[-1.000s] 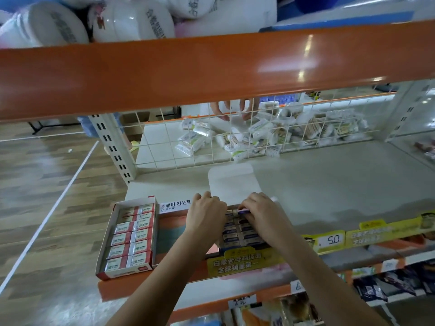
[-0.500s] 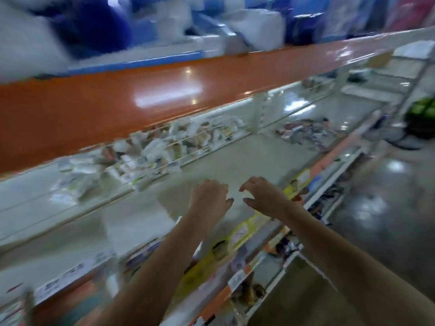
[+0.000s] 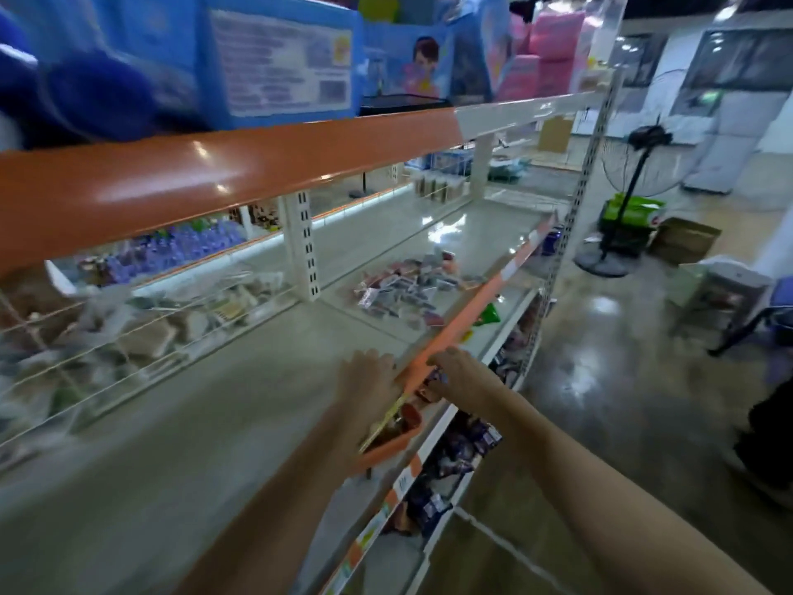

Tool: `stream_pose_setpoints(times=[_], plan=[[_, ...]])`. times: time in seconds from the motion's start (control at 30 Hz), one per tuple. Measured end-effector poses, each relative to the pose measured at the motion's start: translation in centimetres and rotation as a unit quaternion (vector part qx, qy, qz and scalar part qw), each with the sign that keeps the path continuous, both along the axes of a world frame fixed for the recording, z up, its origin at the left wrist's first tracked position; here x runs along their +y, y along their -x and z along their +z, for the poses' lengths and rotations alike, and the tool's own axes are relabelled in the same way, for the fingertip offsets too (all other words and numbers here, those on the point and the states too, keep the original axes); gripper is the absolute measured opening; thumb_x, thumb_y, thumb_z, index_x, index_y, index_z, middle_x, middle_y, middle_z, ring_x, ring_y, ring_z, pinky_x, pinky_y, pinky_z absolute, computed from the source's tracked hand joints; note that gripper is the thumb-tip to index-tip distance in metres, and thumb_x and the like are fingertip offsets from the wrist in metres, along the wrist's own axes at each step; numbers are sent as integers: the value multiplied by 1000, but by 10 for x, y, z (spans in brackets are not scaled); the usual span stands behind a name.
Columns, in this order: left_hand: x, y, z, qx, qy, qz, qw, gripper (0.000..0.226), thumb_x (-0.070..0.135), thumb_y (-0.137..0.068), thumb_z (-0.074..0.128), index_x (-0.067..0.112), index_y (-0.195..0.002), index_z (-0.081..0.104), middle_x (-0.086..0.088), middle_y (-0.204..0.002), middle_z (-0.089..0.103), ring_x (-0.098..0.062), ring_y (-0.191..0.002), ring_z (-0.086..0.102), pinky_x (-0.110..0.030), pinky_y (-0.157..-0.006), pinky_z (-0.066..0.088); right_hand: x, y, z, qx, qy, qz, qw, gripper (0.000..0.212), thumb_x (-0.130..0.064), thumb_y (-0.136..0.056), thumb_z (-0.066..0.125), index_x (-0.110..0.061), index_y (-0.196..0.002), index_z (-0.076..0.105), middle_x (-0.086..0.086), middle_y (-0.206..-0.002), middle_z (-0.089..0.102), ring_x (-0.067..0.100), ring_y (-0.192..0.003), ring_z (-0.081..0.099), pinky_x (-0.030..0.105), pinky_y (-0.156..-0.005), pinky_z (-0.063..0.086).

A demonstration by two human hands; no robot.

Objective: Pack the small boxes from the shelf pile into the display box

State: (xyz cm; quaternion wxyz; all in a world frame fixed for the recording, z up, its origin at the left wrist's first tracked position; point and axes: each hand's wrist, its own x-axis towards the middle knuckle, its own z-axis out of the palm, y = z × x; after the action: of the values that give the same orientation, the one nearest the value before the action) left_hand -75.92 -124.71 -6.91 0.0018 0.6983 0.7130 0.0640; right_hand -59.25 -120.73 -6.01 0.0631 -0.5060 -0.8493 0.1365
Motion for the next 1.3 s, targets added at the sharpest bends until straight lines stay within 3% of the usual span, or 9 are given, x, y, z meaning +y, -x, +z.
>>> stream_pose_setpoints(times=[0.2, 0.3, 0.43, 0.6, 0.8, 0.9, 1.07, 1.17, 1.3], plan=[[78, 9, 1, -26, -19, 31, 999, 29, 37, -88, 52, 23, -113, 59, -2, -112, 61, -22, -106, 54, -31, -82, 43, 69, -13, -3, 13, 12, 2, 1000, 42, -20, -93, 50, -14, -134, 43, 11, -134, 44, 30, -116, 49, 36, -88, 43], [118, 24, 2, -30, -35, 56, 997, 34, 36, -89, 51, 27, -121, 56, -2, -116, 62, -24, -107, 56, -34, -85, 46, 112, -8, 1, 9, 10, 0, 1000, 36, -27, -95, 46, -11, -128, 48, 11, -125, 49, 29, -113, 51, 38, -92, 44], [158, 43, -2, -13, -77, 84, 993, 36, 33, -91, 50, 25, -127, 51, -5, -108, 64, -26, -98, 60, -34, -75, 46, 168, 3, 6, 23, 1, -12, 1000, 36, -34, -96, 48, -8, -120, 53, 11, -119, 53, 27, -111, 53, 36, -89, 43], [193, 57, -15, -34, -65, 138, 988, 37, 36, -90, 56, 22, -125, 52, -4, -112, 62, -23, -102, 57, -32, -77, 46, 214, 19, -6, 18, -2, -31, 999, 29, -24, -92, 51, -8, -116, 57, 13, -120, 56, 27, -109, 54, 33, -87, 42], [204, 51, -30, -89, -77, 197, 973, 40, 29, -89, 59, 17, -126, 50, -8, -108, 62, -26, -98, 58, -33, -72, 44, 234, 19, -26, -9, -25, 12, 1000, 27, -29, -93, 52, -7, -109, 54, 11, -111, 59, 23, -99, 56, 29, -77, 43], [207, 49, -33, -152, -88, 231, 957, 37, 28, -86, 63, 17, -121, 56, -9, -105, 61, -26, -99, 56, -34, -76, 44, 240, 14, -32, 36, -10, 13, 999, 18, -21, -90, 53, -9, -105, 55, 9, -106, 59, 22, -93, 56, 26, -68, 42], [204, 39, -31, -185, -117, 281, 934, 43, 23, -80, 70, 21, -122, 61, -8, -109, 62, -25, -102, 55, -32, -86, 45, 254, 3, -30, 95, 8, 63, 993, 17, -20, -88, 56, -10, -102, 58, 8, -103, 57, 24, -93, 55, 28, -70, 40], [192, 24, -27, -209, -161, 309, 914, 35, 20, -82, 67, 21, -116, 64, 2, -103, 64, -18, -95, 57, -23, -74, 42, 263, -4, -26, 144, 15, 97, 985, 25, -21, -89, 58, -12, -112, 59, 4, -108, 56, 20, -93, 57, 23, -71, 38], [171, 2, -23, -265, -206, 358, 872, 29, 25, -85, 64, 23, -114, 62, 13, -94, 63, 2, -75, 53, -8, -59, 32, 265, 0, -18, 196, 38, 185, 962, 27, -21, -88, 62, -16, -115, 60, 2, -111, 56, 17, -88, 58, 24, -74, 45]])
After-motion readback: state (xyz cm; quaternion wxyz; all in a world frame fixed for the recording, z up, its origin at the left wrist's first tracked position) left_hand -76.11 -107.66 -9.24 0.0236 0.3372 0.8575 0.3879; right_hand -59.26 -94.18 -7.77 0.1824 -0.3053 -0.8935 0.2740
